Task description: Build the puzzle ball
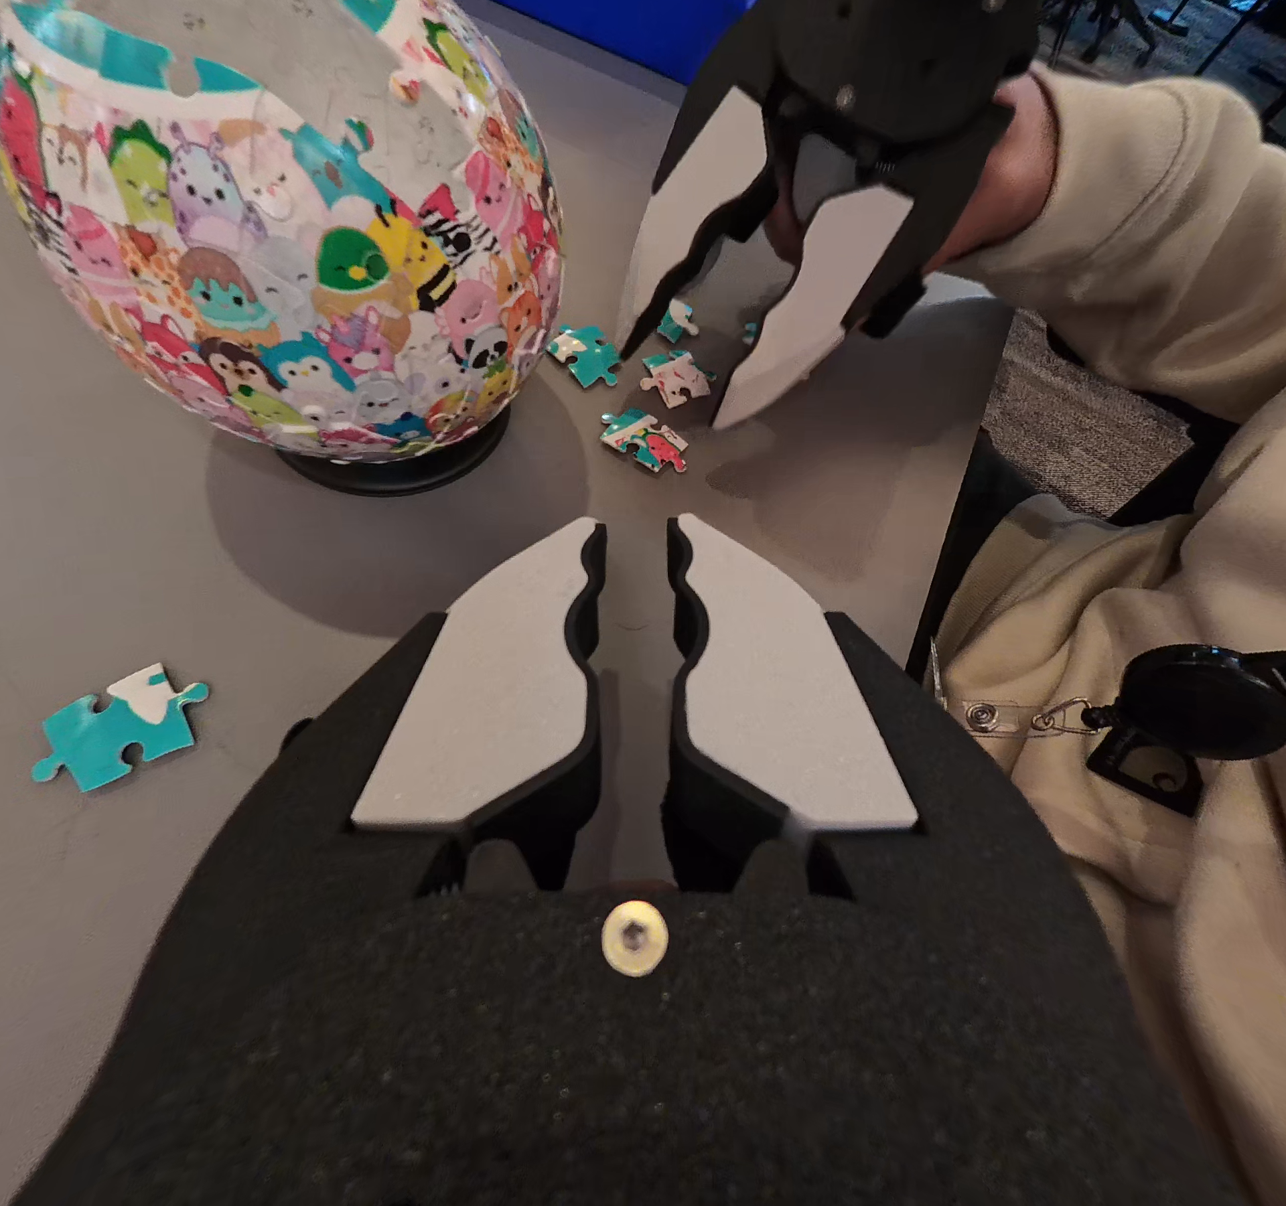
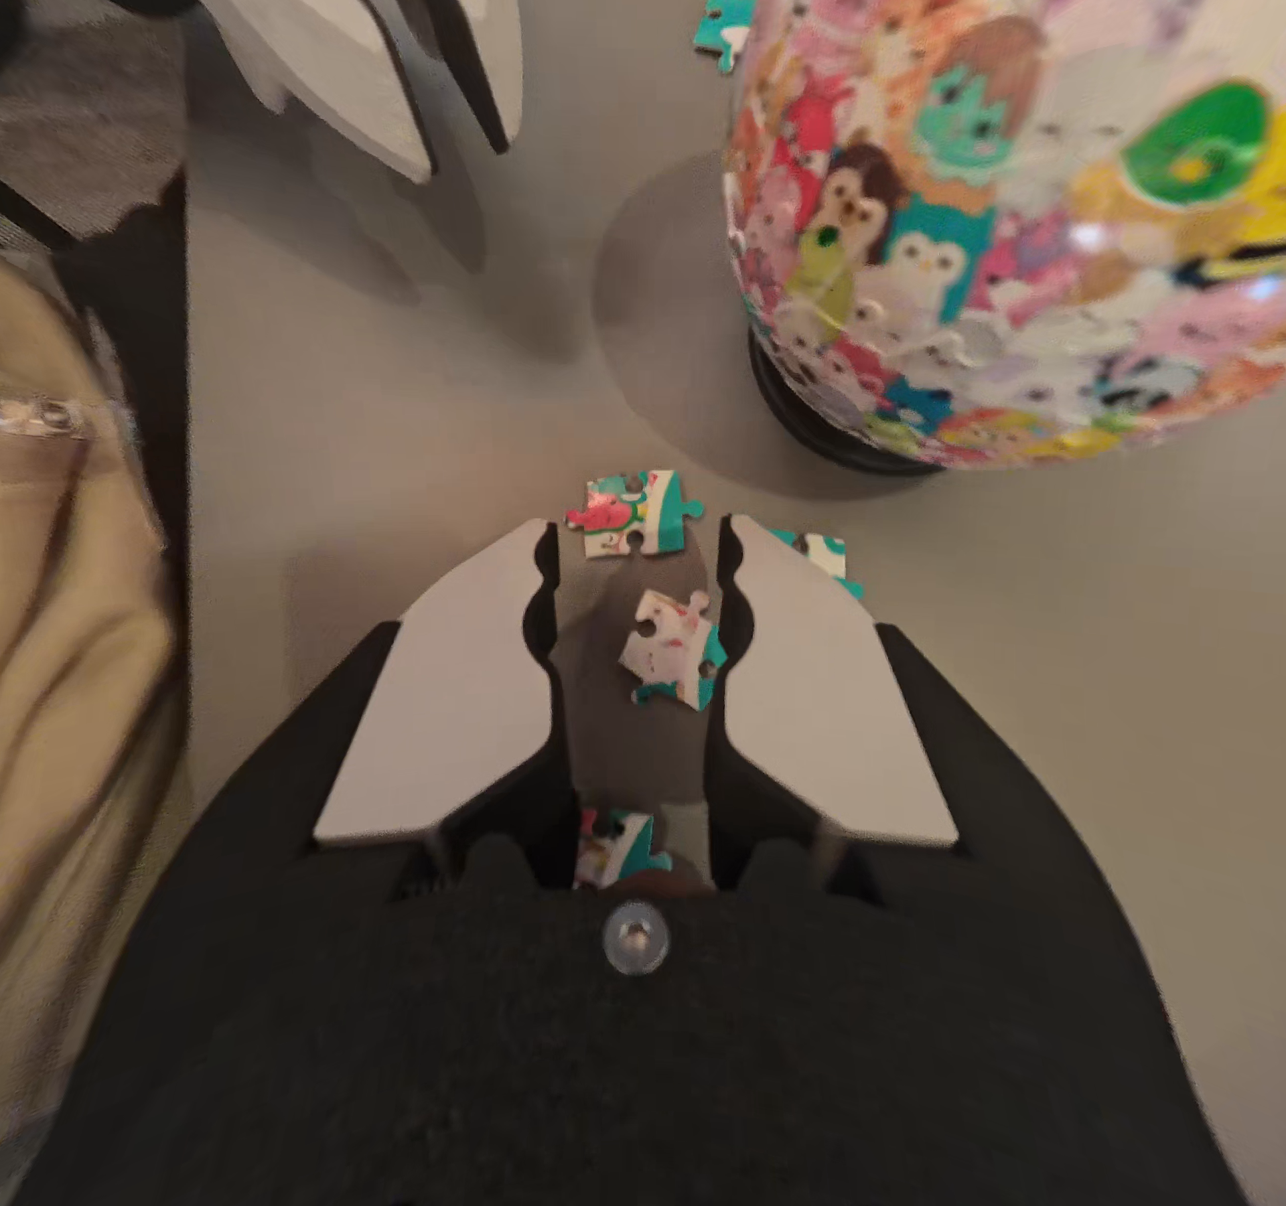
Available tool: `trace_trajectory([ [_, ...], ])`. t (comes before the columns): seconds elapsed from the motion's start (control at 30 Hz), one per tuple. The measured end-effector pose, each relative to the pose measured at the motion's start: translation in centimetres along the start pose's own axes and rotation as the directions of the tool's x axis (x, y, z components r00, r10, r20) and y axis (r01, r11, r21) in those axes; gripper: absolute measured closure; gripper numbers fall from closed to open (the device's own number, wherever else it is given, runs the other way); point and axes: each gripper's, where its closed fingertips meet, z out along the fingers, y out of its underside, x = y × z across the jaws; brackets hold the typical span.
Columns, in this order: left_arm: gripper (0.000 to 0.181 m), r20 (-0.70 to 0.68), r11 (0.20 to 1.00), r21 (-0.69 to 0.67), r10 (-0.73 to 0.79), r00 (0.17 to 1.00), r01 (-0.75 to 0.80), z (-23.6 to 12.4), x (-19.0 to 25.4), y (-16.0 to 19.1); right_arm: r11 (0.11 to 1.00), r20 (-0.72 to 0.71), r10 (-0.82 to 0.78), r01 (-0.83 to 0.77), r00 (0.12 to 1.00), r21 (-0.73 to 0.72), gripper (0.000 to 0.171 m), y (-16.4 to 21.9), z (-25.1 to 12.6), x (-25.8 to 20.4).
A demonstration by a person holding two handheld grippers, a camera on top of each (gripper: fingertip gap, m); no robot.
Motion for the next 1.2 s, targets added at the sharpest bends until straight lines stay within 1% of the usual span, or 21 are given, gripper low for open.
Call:
trace_trajectory([
  [0.03, 0.165, -0.001, 1.000, 0.002, -0.001, 1.000, 0.001, 0.0, 0.0, 0.0, 0.999, -0.019, -0.025, 0.025, 1.000, -0.021, 0.127, 0.1, 0.6, 0.0],
  [0.17, 0.165, -0.006, 1.000, 0.007, -0.002, 1.000, 0.002, -0.1, 0.1, -0.1, 0.994, -0.026, -0.063, 0.060, 0.998, -0.092, 0.124, 0.8, 1.9, -0.3],
  [0.2, 0.165, -0.008, 1.000, 0.007, -0.001, 1.000, 0.001, -0.1, 0.2, -0.1, 0.996, -0.021, -0.050, 0.048, 0.999, -0.073, 0.125, 0.6, 1.9, -0.3],
  [0.27, 0.165, -0.012, 1.000, 0.004, 0.000, 1.000, 0.000, 0.0, 0.3, -0.1, 0.997, -0.026, -0.021, 0.019, 0.999, -0.078, 0.124, 0.8, 2.0, 0.1],
  [0.37, 0.165, -0.017, 1.000, 0.005, 0.004, 1.000, -0.004, 0.0, 0.5, -0.1, 0.998, 0.018, 0.050, -0.050, 0.999, -0.031, 0.123, 0.5, 2.3, 0.1],
  [0.4, 0.165, -0.018, 1.000, 0.004, 0.004, 1.000, -0.004, 0.0, 0.5, -0.1, 0.998, 0.006, 0.052, -0.052, 0.999, -0.031, 0.130, 0.6, 2.3, 0.3],
  [0.57, 0.165, -0.017, 1.000, 0.005, 0.013, 1.000, -0.013, -0.1, 0.7, -0.1, 0.998, -0.002, 0.047, -0.048, 0.999, -0.037, 0.130, 0.7, 2.2, 0.3],
  [0.77, 0.165, -0.016, 1.000, 0.010, 0.011, 1.000, -0.011, -0.1, 0.7, -0.2, 0.998, -0.032, -0.027, 0.025, 0.999, -0.060, 0.136, 0.7, 1.9, 0.1],
  [0.83, 0.165, -0.018, 1.000, 0.007, 0.011, 1.000, -0.011, 0.0, 0.8, -0.2, 0.997, -0.057, -0.062, 0.059, 0.996, -0.055, 0.136, 0.6, 1.9, 0.2],
  [1.0, 0.165, -0.028, 1.000, -0.001, 0.000, 1.000, 0.000, 0.2, 0.9, 0.0, 0.995, -0.068, -0.096, 0.093, 0.993, -0.040, 0.136, 0.2, 1.5, -0.1],
  [1.07, 0.164, -0.072, 0.998, 0.007, -0.055, 0.996, 0.055, 0.4, 1.4, -0.1, 0.992, -0.079, -0.124, 0.126, 0.989, 0.017, 0.136, -1.1, 0.9, -0.5],
  [1.1, 0.163, -0.136, 0.991, 0.022, -0.125, 0.983, 0.129, 0.4, 2.0, -0.4, 0.988, -0.086, -0.138, 0.143, 0.987, 0.051, 0.135, -1.9, 0.5, -0.7],
  [1.17, 0.160, -0.266, 0.952, 0.049, -0.280, 0.922, 0.303, 0.5, 2.9, -1.3, 0.973, -0.102, -0.178, 0.190, 0.979, 0.128, 0.136, -4.0, -0.5, -1.5],
  [1.2, 0.157, -0.319, 0.930, 0.053, -0.330, 0.888, 0.364, 0.5, 3.2, -1.6, 0.961, -0.119, -0.202, 0.220, 0.972, 0.166, 0.136, -5.1, -1.0, -1.9],
])
